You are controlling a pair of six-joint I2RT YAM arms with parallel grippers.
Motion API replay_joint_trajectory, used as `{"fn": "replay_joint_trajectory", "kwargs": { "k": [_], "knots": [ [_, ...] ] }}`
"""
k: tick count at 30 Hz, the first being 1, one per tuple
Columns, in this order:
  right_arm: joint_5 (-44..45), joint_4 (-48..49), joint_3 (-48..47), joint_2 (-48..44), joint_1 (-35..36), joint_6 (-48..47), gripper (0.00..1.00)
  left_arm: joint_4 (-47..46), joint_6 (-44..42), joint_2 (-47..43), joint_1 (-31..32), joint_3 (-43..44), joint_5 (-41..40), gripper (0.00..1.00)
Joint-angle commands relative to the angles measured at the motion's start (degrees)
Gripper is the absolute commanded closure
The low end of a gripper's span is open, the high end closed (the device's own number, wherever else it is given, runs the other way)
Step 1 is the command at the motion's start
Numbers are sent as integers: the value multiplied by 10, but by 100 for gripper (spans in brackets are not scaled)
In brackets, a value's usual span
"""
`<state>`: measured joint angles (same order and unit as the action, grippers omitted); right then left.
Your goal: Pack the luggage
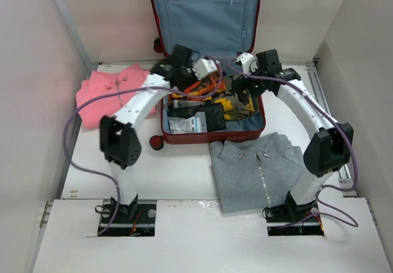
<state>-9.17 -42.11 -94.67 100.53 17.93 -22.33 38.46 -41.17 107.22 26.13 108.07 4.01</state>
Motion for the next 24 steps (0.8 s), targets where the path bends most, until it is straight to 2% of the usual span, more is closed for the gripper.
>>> {"fn": "replay_joint_trajectory", "kwargs": {
  "k": [1, 5, 9, 13, 14, 19, 20, 21, 23, 24],
  "knots": [
    [-1, 25, 19, -59, -22, -6, 0, -49, -80, 54, 42, 34, -51, 100],
    [-1, 39, 83, -119, -75, -1, 0, -38, -118, 136, 71, 76, -51, 100],
    [-12, 45, 127, -143, -114, -1, 0, -22, -155, 174, 84, 76, -66, 100],
    [-18, 51, 135, -155, -122, 4, 0, 12, -203, 179, 89, 62, -76, 100],
    [-23, 56, 135, -155, -122, 10, 0, 46, -218, 179, 89, 62, -76, 100],
    [-43, 56, 114, -136, -122, 15, 0, 133, -282, 179, 89, 57, -21, 99],
    [-43, 56, 108, -131, -122, 15, 0, 133, -282, 174, 89, 50, -21, 91],
    [-43, 56, 108, -131, -122, 15, 0, 133, -282, 174, 89, 50, -21, 75],
    [-43, 56, 101, -131, -117, 15, 0, 110, -258, 174, 84, 50, -39, 27],
    [-36, 56, 94, -131, -117, 15, 0, 97, -239, 174, 84, 57, -39, 14]
  ]
}}
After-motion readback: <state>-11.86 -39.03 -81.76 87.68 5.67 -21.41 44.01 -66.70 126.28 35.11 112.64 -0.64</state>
